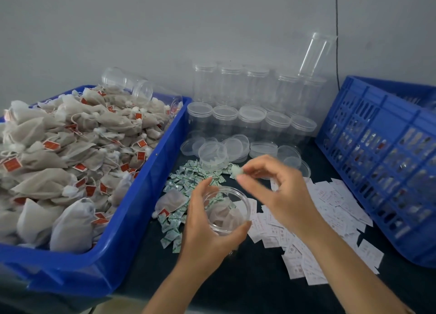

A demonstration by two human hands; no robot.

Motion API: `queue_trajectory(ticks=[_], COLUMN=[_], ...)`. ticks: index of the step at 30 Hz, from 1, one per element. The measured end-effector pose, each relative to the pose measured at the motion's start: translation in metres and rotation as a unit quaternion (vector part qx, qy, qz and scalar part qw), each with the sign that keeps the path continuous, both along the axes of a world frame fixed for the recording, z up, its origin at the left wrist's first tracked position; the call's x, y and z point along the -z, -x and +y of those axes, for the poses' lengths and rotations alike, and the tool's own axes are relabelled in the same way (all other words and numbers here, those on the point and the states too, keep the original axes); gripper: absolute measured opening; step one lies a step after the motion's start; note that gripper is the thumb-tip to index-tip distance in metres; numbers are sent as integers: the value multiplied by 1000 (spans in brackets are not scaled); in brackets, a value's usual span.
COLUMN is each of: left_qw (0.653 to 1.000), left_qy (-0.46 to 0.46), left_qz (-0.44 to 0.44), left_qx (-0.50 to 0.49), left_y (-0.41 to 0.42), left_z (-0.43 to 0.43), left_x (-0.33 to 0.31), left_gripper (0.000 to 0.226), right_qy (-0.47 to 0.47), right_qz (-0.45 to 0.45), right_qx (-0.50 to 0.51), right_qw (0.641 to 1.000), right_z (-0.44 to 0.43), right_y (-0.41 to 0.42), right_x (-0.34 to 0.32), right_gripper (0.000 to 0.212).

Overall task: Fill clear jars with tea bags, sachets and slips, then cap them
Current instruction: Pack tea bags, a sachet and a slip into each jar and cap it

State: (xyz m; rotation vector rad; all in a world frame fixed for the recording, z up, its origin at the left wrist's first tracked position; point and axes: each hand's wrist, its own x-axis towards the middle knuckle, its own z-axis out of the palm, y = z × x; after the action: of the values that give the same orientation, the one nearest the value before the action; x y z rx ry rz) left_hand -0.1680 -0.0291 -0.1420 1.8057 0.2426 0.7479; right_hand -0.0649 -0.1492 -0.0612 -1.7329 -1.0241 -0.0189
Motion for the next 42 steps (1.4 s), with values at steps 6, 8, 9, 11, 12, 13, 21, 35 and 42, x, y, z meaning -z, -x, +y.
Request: queue_trajectory(ticks=[6,8,9,11,12,13,21,35,42], left_qw=[1000,1000,1000,1000,1000,1000,1000,1000,1000], left_qy=[-4,-10,-12,-12,-10,-8,5,0,-3], left_qz=[2,4,4,3,4,4,5,8,9], left_qx=[3,0,0,0,1,2,9,2,-1], left_y=[0,0,0,0,1,1,1,1,2], left_z=[2,2,2,2,2,2,2,1,1], left_x=[1,2,2,1,0,0,2,0,-2], left_gripper=[93,93,92,90,90,90,91,90,89], right_qy=[113,88,122,220,248,261,369,225,265], right_qz=[88,122,107,87,89,95,53,121,14], right_qx=[-59,16,65,135,153,164,173,207,235], right_qw=[988,988,985,962,952,946,911,945,935], right_z=[-5,-6,-6,-7,-6,-5,8,-6,-17], right_y=[-5,-24,-35,-54,-59,-62,-67,-73,-70], right_x=[14,23,31,51,61,70,95,86,68], right_gripper=[32,12,8,10,11,16,26,9,28])
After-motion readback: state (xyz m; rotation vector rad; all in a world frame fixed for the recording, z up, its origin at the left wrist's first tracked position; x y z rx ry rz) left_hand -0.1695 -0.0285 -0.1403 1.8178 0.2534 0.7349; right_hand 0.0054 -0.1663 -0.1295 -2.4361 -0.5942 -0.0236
